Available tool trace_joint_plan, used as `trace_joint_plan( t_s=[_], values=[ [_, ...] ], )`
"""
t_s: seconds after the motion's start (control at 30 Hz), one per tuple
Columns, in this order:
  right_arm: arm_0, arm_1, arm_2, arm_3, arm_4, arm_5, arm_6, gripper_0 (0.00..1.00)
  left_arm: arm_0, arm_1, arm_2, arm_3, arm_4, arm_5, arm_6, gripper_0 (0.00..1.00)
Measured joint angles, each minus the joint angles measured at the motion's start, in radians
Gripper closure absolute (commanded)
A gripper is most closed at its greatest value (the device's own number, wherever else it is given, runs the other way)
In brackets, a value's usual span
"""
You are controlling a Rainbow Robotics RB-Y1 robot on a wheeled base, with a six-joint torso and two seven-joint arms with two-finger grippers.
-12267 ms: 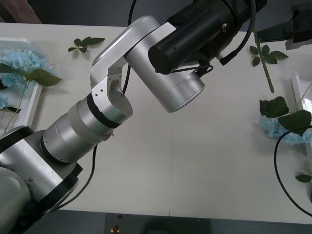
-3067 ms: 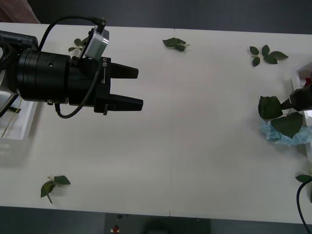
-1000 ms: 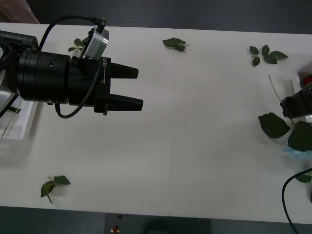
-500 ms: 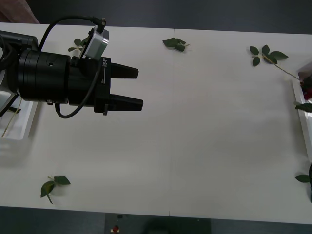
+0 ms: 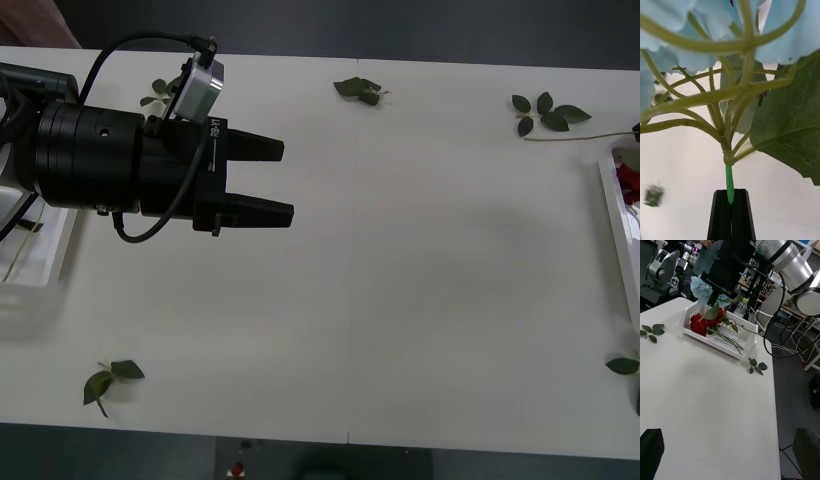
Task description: Put the red flowers into the right box and the blue flowers into the left box
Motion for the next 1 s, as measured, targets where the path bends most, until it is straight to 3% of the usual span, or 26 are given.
trace_joint_plan(
  t_s=[0.3,0.53,0.7,1.0],
  values=[
    [0.0,0.012,0.037,-0.108,-0.034,0.078,0.631,1.0,0.0,0.0,0.0,0.0,0.0,0.0,0.0,0.0],
    [0.0,0.052,0.009,-0.177,-0.096,0.08,0.932,1.0,0.0,0.0,0.0,0.0,0.0,0.0,0.0,0.0],
    [0.0,0.082,-0.057,-0.192,-0.183,0.08,1.239,1.0,0.0,0.0,0.0,0.0,0.0,0.0,0.0,0.0],
    [0.0,0.125,-0.211,-0.192,-0.438,0.08,1.506,1.0,0.0,0.0,0.0,0.0,0.0,0.0,0.0,0.0]
  ],
)
